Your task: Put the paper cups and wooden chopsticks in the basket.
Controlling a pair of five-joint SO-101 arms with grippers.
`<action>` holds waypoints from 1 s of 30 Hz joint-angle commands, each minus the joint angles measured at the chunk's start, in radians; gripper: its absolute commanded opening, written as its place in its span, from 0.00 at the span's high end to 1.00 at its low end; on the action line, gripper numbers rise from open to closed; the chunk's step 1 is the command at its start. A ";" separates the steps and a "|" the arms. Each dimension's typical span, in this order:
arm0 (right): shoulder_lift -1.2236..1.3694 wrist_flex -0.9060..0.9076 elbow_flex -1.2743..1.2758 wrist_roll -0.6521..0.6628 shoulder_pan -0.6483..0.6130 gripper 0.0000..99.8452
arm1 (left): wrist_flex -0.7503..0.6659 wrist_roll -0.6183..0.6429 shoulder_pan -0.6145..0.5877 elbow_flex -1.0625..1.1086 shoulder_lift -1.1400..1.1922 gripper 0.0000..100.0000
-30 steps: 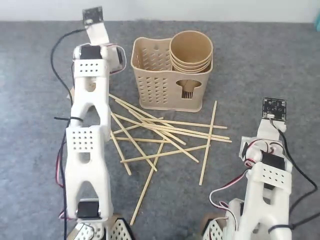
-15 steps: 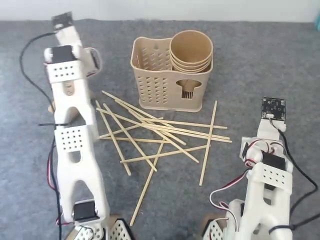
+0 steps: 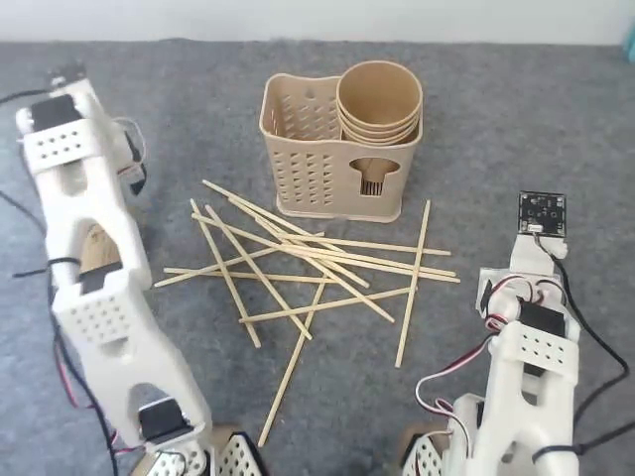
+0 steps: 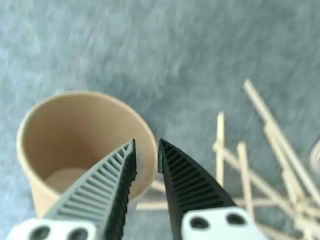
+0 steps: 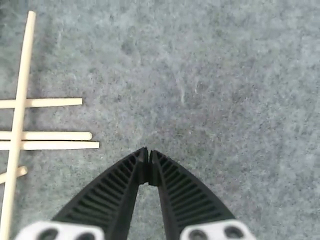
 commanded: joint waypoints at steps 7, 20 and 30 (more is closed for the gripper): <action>-0.028 -0.016 -0.006 0.014 0.004 0.99 | 0.029 -0.153 -0.109 0.398 -0.305 0.93; -0.028 -0.010 -0.006 0.014 0.004 0.99 | 0.000 -0.325 -0.296 0.539 -0.542 0.93; -0.028 -0.008 -0.005 0.014 0.004 0.99 | 0.032 -0.370 -0.298 0.544 -0.678 0.80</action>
